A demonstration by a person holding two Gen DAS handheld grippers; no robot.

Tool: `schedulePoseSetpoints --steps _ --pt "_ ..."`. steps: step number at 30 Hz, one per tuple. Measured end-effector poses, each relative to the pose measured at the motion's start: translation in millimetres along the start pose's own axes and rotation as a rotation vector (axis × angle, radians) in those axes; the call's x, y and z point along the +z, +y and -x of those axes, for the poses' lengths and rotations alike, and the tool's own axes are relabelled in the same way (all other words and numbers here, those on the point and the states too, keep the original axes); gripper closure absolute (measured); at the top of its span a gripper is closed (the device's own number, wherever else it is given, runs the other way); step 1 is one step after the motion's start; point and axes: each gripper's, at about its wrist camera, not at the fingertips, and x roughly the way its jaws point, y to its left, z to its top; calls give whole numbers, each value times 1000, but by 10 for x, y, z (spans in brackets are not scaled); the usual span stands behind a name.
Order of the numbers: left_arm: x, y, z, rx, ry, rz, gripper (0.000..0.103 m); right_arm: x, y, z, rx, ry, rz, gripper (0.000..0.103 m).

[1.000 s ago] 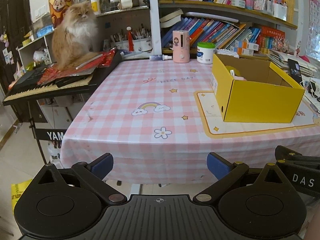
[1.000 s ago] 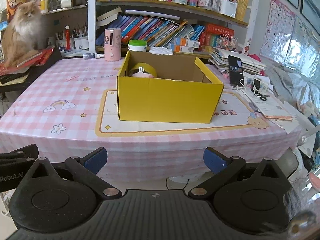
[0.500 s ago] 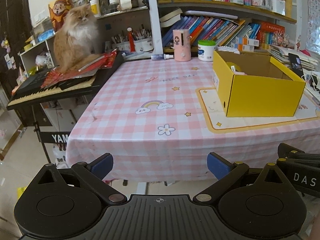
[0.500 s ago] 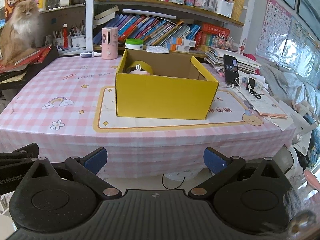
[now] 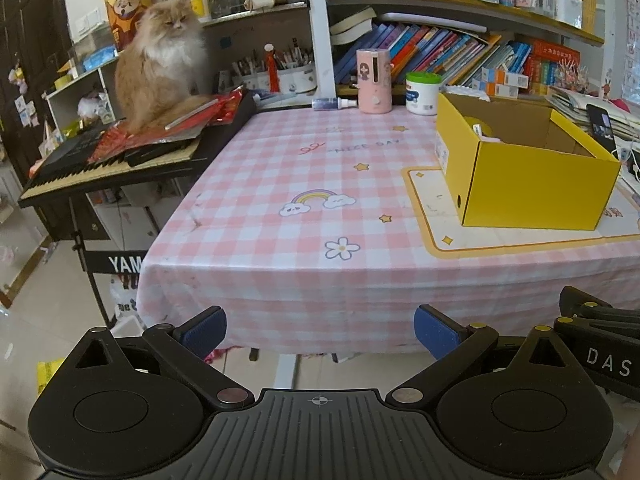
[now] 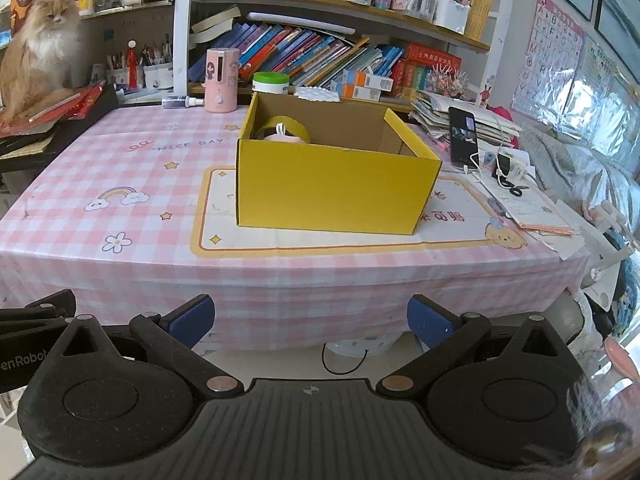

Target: Organize objects

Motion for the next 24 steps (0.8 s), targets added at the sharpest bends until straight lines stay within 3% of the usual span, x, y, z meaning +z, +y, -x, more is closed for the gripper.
schedulePoseSetpoints --steps 24 --pt "-19 18 -27 20 21 -7 2 -1 39 -38 3 18 11 0"
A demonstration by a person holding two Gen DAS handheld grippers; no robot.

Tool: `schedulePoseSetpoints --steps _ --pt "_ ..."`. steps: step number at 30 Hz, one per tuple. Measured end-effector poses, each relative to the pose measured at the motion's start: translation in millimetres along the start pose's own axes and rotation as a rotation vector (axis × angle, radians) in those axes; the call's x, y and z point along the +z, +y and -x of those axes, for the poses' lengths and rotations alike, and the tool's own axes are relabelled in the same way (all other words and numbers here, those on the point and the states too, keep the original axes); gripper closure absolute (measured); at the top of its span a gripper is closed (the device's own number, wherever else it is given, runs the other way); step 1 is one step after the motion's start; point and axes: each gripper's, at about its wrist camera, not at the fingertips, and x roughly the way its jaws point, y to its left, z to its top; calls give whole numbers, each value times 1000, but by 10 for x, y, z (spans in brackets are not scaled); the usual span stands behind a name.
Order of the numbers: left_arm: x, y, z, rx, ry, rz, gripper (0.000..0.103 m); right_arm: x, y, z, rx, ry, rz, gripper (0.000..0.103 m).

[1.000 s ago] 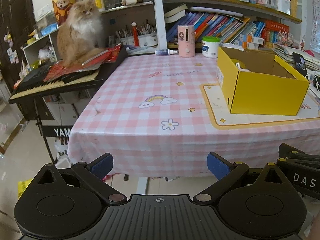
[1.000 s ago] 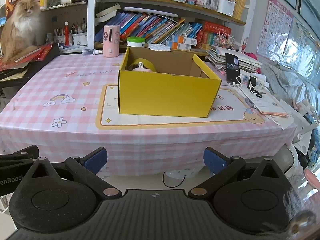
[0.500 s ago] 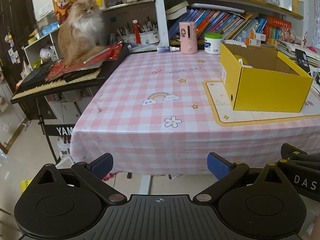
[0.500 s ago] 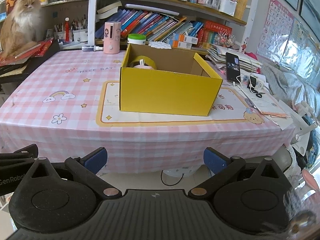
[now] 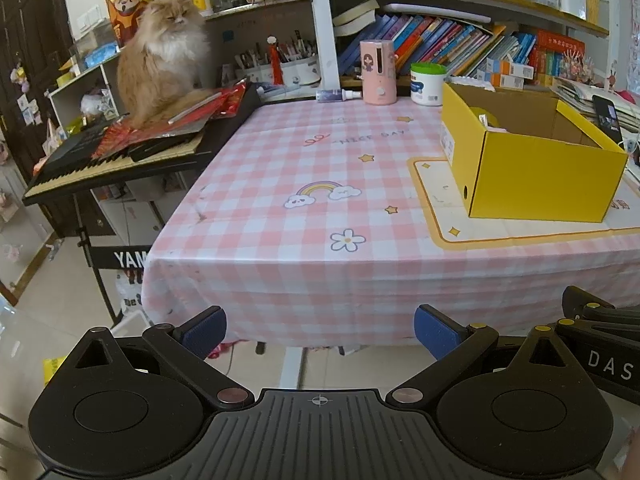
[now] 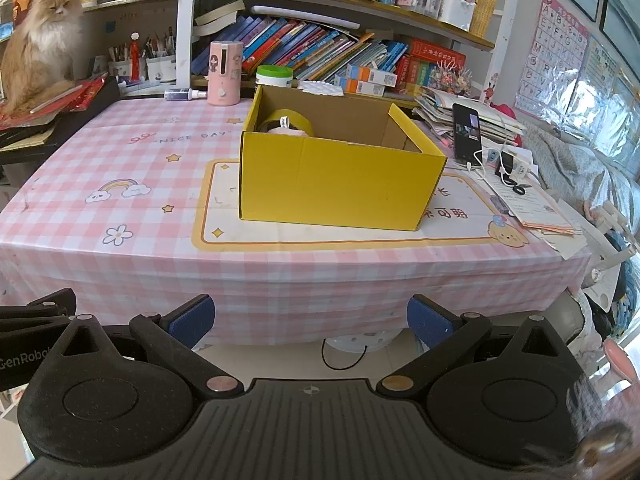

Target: Organize objects

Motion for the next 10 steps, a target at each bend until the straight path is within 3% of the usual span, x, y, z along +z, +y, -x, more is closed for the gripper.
schedulePoseSetpoints --steps 10 --pt "6 9 -35 -5 19 13 2 -9 11 -27 8 6 9 0"
